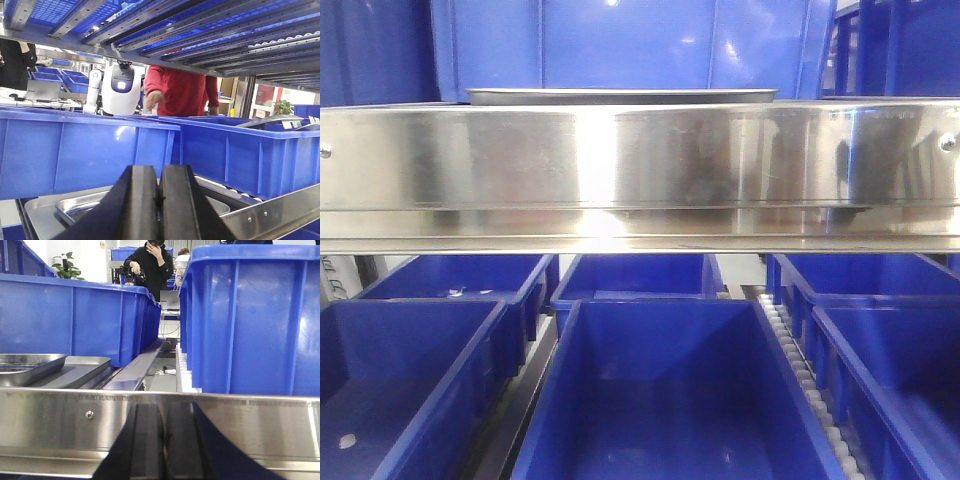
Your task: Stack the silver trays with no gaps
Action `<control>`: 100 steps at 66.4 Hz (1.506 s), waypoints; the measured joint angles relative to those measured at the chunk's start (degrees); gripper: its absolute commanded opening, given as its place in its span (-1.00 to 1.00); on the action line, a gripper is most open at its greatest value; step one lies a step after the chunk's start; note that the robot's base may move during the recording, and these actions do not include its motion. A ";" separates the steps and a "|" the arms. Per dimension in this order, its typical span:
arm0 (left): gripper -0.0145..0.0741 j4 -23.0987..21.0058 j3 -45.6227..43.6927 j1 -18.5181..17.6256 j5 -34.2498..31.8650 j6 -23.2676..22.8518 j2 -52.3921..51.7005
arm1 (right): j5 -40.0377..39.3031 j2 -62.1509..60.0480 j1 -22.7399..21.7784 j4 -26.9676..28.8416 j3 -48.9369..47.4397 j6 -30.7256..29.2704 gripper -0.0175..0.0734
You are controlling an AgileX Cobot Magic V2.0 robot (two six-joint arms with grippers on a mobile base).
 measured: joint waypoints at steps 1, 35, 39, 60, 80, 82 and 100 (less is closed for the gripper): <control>-0.70 0.00 0.00 0.00 0.00 0.00 0.00 | 0.00 0.00 0.00 0.00 0.00 0.00 -0.65; -0.70 -23.25 7.47 11.53 2.98 35.54 -9.90 | -0.10 0.00 0.00 0.00 0.00 -0.10 -0.65; -0.70 -27.33 10.19 15.61 2.98 38.25 -12.24 | -0.10 0.00 0.00 0.00 0.00 -0.10 -0.65; -0.70 -35.39 23.92 29.98 -1.96 39.70 -14.25 | -0.10 0.00 0.00 0.00 0.00 -0.10 -0.65; -0.70 -31.64 24.54 31.62 -1.01 37.54 -14.25 | -0.10 0.00 0.00 0.00 0.00 -0.10 -0.65; -0.70 -31.64 24.54 31.62 -1.01 37.54 -14.25 | -0.10 0.00 0.00 0.00 0.00 -0.10 -0.65; -0.70 -31.64 24.54 31.62 -1.01 37.46 -14.25 | -0.10 0.00 0.00 0.00 0.00 -0.10 -0.65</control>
